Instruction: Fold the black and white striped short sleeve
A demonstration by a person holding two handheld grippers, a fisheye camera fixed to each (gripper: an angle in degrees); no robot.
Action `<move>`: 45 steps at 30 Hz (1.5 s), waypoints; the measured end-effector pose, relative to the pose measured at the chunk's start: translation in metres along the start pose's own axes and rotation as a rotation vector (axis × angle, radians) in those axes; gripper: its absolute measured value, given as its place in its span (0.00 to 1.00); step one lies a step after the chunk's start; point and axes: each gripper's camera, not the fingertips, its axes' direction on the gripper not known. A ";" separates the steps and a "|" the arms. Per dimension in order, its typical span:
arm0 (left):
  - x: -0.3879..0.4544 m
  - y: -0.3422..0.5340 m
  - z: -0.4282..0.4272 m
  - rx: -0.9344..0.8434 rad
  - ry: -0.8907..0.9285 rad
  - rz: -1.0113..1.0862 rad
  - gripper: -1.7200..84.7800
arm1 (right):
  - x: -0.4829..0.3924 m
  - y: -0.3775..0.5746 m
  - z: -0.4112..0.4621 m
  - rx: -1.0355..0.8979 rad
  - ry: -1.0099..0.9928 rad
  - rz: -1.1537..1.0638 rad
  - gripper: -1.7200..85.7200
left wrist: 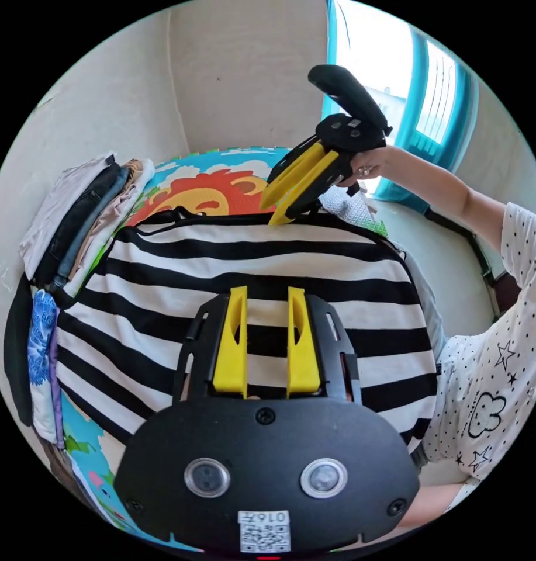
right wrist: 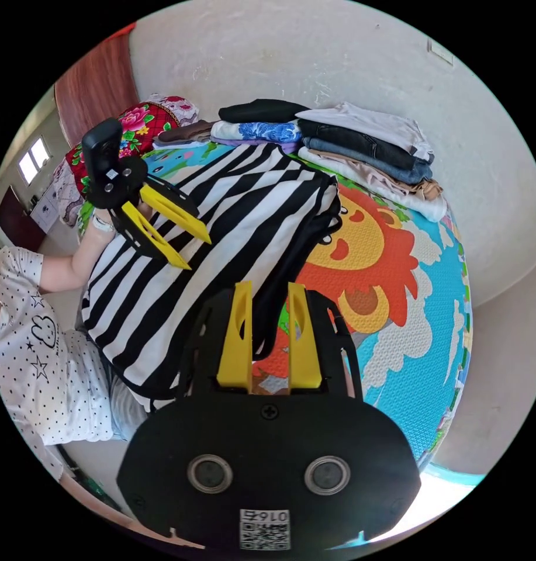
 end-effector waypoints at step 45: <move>0.354 -0.001 -0.185 0.164 -0.052 -0.095 0.13 | -0.219 0.385 -0.066 0.103 -0.151 0.245 0.12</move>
